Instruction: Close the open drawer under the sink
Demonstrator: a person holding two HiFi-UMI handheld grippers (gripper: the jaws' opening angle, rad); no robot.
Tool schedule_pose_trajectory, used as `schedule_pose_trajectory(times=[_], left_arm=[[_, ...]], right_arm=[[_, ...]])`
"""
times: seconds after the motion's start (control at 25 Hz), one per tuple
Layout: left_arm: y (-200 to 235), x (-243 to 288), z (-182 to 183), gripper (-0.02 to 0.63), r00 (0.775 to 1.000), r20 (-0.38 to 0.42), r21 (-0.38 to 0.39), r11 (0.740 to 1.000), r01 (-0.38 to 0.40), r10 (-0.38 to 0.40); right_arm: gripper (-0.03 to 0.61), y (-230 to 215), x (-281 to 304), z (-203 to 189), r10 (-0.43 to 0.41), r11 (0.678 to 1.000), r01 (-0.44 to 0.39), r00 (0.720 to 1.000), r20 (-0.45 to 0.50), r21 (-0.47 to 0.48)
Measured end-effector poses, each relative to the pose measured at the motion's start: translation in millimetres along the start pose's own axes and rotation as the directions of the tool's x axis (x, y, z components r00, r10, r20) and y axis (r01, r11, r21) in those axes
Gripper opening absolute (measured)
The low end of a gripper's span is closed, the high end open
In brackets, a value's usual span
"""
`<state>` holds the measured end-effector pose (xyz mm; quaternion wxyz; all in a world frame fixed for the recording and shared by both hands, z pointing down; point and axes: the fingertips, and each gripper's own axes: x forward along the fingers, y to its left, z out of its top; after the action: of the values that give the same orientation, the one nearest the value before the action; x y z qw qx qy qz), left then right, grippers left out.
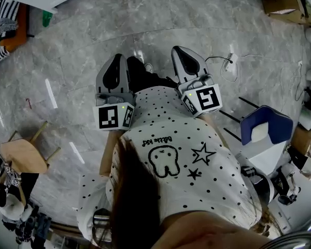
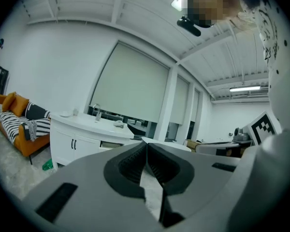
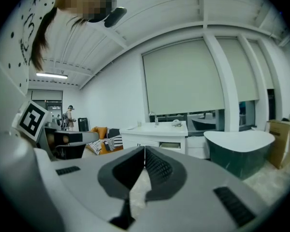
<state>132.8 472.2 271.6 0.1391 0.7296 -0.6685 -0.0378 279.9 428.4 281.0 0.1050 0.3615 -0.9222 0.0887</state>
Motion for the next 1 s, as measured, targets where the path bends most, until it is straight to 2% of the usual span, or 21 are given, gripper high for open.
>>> schedule_pose_trajectory(times=[0.36, 0.72, 0.88, 1.0], left_arm=[[39, 44, 3, 0.015, 1.0, -0.014, 0.006, 1.0, -0.004, 0.004], [113, 137, 64, 0.015, 0.999, 0.008, 0.025, 0.999, 0.034, -0.034], [144, 175, 75, 0.015, 0.999, -0.002, 0.032, 0.998, 0.051, -0.051], [158, 200, 80, 0.017, 0.999, -0.008, 0.022, 0.999, 0.035, -0.035]], right_arm=[[0.013, -12, 58, -2, 0.0, 1.0, 0.0, 1.0, -0.031, 0.001], [0.014, -33, 174, 56, -0.033, 0.999, 0.033, 0.999, 0.003, 0.033], [0.013, -38, 213, 66, -0.041, 0.998, 0.042, 0.999, -0.014, 0.046], [0.013, -54, 229, 68, -0.057, 0.997, 0.059, 0.998, -0.032, 0.047]])
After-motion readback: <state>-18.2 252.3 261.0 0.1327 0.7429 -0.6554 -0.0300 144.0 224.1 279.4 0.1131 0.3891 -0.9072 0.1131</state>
